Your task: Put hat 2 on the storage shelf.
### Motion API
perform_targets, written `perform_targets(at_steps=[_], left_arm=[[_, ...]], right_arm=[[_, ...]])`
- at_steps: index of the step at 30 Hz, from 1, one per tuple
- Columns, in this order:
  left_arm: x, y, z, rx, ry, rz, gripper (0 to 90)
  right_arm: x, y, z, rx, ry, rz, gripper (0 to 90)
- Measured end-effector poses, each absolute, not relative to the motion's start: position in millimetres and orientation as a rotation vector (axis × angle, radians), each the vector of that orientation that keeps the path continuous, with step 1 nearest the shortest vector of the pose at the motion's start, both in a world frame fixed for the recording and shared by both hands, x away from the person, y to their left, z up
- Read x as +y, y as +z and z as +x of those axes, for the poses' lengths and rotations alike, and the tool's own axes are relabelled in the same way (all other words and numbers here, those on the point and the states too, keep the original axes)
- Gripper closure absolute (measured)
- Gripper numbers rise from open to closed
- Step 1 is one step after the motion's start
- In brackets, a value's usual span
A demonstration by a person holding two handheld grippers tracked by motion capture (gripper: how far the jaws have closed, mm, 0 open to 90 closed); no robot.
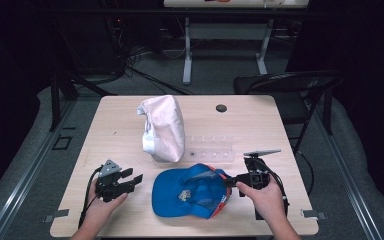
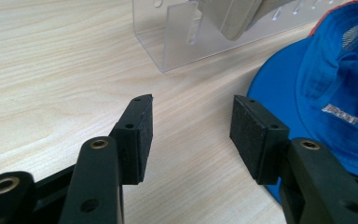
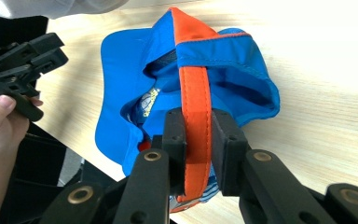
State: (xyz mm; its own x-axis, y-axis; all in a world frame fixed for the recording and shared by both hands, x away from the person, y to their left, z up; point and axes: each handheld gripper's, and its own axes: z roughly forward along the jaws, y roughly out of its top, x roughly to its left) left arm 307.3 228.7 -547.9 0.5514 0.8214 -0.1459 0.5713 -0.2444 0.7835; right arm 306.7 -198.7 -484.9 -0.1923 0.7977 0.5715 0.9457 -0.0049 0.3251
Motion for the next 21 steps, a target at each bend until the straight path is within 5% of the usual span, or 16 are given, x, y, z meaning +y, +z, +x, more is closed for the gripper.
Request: perform_targets(at_steps=[21], left_arm=[[224.8,-550.0,305.9,1.114,0.365,1.956,47.7]], right_arm=[[-195.6,-437.9,313.9,-2.244,-0.71,-1.938,77.3]])
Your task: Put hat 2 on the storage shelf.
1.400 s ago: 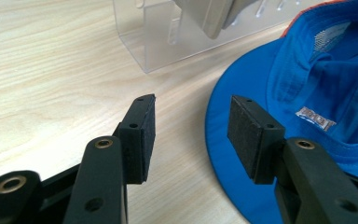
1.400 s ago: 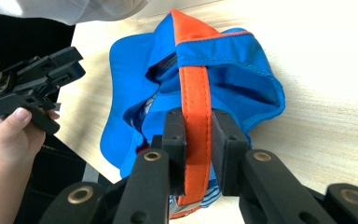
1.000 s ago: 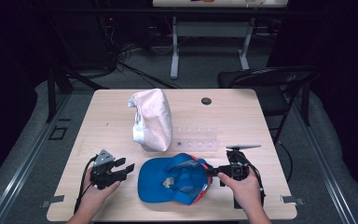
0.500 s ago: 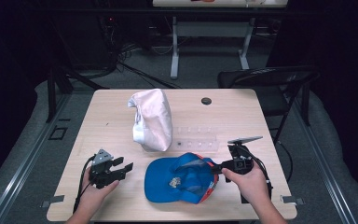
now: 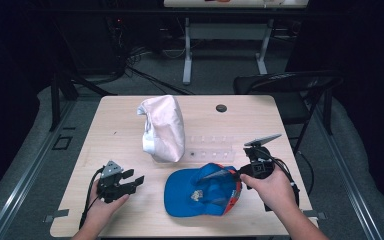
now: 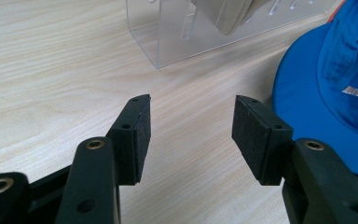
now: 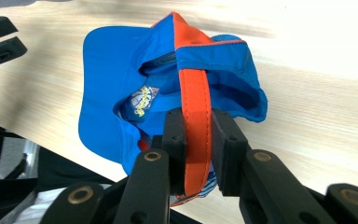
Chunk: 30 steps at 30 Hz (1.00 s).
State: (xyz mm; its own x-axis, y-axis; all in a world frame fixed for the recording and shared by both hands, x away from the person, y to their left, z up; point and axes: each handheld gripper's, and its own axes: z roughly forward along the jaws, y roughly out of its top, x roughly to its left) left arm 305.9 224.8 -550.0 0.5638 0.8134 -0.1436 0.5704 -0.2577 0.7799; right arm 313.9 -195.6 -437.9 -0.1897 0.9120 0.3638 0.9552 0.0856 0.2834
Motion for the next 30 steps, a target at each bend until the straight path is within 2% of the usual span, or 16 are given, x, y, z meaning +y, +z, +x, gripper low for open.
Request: perform_targets(at_steps=[16,30], left_arm=[[224.6,-550.1,305.7,1.117,0.362,1.965,47.7],[224.3,-551.1,305.9,1.117,0.364,1.968,47.7]], right_arm=[[-197.7,-402.8,321.0,-2.337,-0.577,-1.983,77.3],[-195.6,-388.0,325.7,-2.354,-0.51,-2.009,77.4]])
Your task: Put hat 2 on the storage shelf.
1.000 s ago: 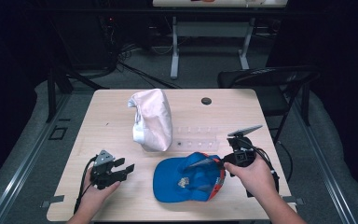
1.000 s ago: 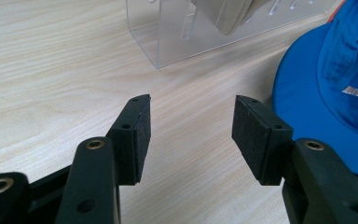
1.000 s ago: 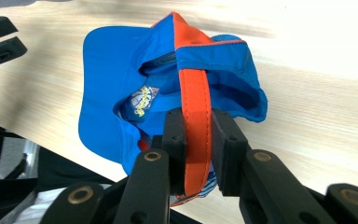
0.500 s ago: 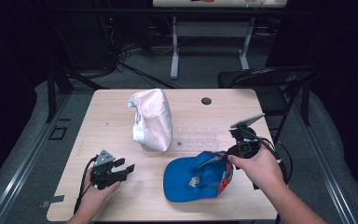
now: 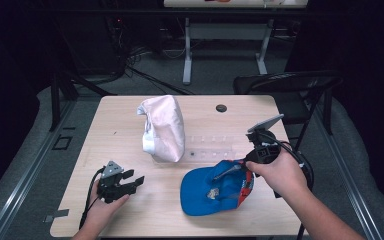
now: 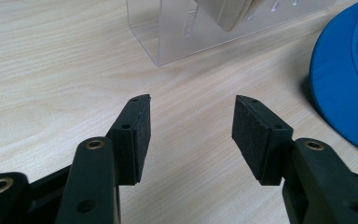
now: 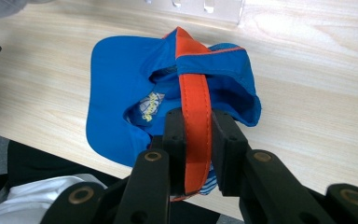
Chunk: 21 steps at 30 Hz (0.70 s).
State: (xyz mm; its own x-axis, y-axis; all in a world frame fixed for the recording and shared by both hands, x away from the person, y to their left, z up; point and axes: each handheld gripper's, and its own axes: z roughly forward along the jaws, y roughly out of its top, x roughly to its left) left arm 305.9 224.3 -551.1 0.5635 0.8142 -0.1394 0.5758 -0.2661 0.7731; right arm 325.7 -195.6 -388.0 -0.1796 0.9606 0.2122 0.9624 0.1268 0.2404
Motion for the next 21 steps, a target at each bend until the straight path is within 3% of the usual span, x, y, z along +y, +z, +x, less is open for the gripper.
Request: perform_targets(at_steps=[21], left_arm=[[225.1,-550.5,305.8,1.117,0.355,1.979,47.7]], right_arm=[[-192.6,-348.9,327.2,-2.388,-0.49,-2.02,77.4]])
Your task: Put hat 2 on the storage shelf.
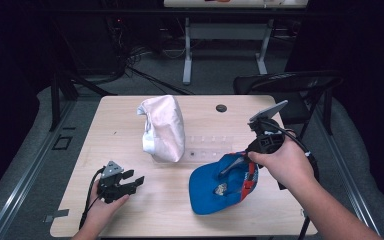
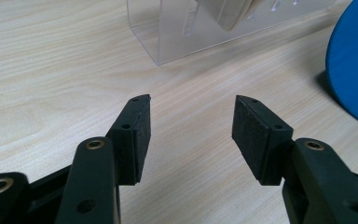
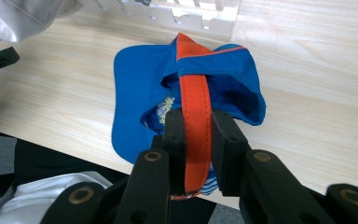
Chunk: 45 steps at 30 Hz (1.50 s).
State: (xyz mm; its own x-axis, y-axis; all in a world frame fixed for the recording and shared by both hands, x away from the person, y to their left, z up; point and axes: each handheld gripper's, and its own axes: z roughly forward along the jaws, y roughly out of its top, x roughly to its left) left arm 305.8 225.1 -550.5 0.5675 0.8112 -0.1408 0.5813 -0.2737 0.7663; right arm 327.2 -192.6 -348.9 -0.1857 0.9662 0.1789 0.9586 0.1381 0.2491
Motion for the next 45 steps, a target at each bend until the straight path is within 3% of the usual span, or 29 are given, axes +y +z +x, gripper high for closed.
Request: perform_targets(at_steps=[20,45], left_arm=[[225.8,-551.0,306.0,1.127,0.348,1.97,47.7],[225.2,-552.3,306.5,1.131,0.359,1.963,47.7]], right_arm=[[-193.7,-309.2,334.3,2.372,0.579,2.065,77.4],[-227.2,-338.1,339.8,2.395,1.324,2.418,77.7]])
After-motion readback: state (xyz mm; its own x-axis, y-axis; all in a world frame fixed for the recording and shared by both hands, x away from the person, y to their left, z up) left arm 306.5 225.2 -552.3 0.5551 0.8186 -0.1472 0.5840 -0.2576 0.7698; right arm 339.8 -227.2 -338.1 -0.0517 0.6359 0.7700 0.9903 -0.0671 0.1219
